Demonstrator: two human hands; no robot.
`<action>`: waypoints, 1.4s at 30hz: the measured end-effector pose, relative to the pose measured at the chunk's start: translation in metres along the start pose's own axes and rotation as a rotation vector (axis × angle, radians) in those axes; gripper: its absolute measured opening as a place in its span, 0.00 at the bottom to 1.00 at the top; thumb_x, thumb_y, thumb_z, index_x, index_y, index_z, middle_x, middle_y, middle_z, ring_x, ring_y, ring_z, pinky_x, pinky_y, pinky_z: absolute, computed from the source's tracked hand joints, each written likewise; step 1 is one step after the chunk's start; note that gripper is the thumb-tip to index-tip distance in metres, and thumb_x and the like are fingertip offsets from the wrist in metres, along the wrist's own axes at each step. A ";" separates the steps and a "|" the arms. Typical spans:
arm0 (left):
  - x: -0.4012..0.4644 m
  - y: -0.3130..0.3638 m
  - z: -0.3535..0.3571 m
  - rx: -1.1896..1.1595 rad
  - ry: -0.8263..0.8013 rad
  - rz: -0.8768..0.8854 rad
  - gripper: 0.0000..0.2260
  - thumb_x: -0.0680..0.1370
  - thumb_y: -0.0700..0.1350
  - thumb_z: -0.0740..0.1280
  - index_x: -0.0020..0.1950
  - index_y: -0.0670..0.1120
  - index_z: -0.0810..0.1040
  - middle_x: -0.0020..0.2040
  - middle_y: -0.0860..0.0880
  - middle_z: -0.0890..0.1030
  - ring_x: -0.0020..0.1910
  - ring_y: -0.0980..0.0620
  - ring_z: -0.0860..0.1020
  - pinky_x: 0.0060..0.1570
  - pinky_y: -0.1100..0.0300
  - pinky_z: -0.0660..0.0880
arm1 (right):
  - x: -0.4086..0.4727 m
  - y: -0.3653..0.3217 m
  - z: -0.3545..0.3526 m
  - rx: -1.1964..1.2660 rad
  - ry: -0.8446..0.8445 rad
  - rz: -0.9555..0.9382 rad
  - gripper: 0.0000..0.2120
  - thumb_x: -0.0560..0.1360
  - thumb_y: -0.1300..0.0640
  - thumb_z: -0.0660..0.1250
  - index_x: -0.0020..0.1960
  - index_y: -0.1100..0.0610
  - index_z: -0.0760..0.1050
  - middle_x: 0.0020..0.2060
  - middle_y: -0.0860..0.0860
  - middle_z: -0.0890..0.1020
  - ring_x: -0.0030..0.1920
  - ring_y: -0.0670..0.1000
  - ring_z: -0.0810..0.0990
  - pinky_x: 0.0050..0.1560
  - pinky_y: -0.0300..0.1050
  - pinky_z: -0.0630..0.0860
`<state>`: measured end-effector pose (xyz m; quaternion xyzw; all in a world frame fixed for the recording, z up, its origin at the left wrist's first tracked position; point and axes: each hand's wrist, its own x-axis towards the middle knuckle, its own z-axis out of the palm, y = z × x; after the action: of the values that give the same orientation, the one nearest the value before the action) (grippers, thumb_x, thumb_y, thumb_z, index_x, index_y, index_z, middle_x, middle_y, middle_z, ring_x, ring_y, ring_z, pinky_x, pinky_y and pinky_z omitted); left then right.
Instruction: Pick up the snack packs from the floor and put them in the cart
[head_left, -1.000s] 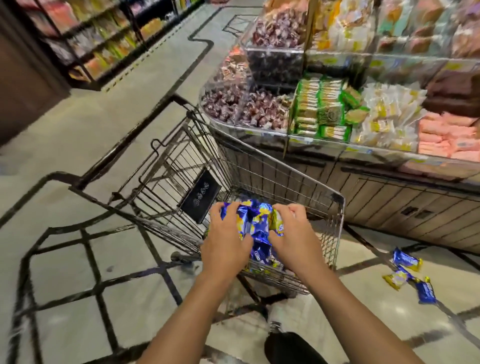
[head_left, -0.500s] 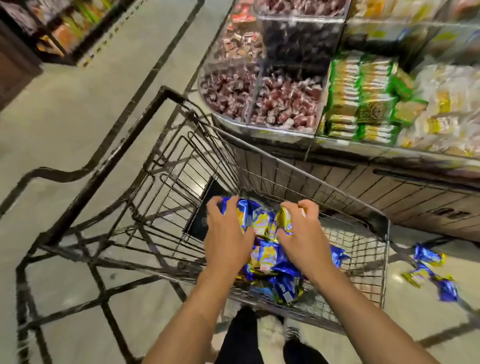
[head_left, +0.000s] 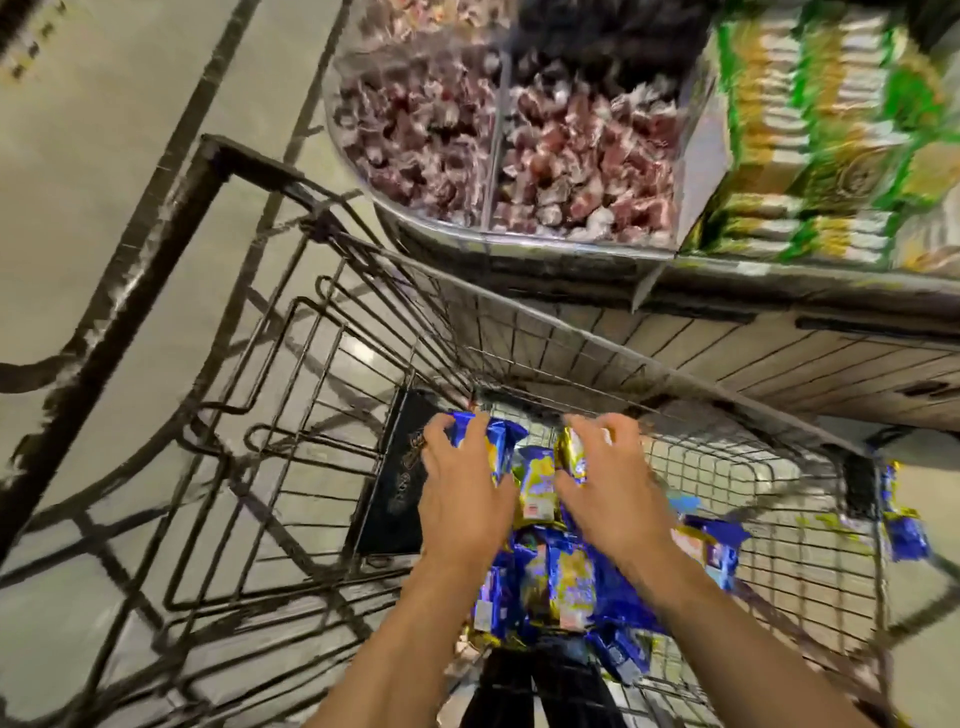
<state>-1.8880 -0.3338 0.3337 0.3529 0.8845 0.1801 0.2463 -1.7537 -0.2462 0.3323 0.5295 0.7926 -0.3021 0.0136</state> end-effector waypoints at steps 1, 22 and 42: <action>0.011 -0.003 0.010 0.003 -0.010 -0.005 0.31 0.73 0.49 0.72 0.73 0.55 0.64 0.72 0.49 0.53 0.71 0.47 0.63 0.58 0.50 0.75 | 0.013 0.002 0.008 0.000 -0.013 -0.012 0.29 0.73 0.49 0.69 0.71 0.44 0.63 0.69 0.49 0.59 0.63 0.56 0.73 0.52 0.56 0.78; 0.137 -0.077 0.173 0.009 -0.013 -0.156 0.30 0.75 0.46 0.69 0.75 0.52 0.63 0.72 0.47 0.54 0.64 0.44 0.62 0.61 0.47 0.72 | 0.150 0.023 0.155 -0.024 -0.075 0.069 0.28 0.75 0.47 0.68 0.71 0.49 0.62 0.70 0.50 0.59 0.68 0.55 0.65 0.58 0.51 0.72; 0.035 -0.005 0.029 0.119 -0.011 0.146 0.15 0.75 0.43 0.65 0.62 0.47 0.74 0.59 0.48 0.73 0.60 0.45 0.71 0.58 0.48 0.74 | 0.037 0.001 0.022 -0.035 -0.015 0.014 0.20 0.74 0.54 0.65 0.66 0.54 0.73 0.63 0.51 0.71 0.64 0.54 0.69 0.61 0.51 0.72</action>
<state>-1.8960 -0.3082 0.2967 0.4313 0.8643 0.1427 0.2158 -1.7755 -0.2259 0.3009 0.5322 0.7940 -0.2920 0.0310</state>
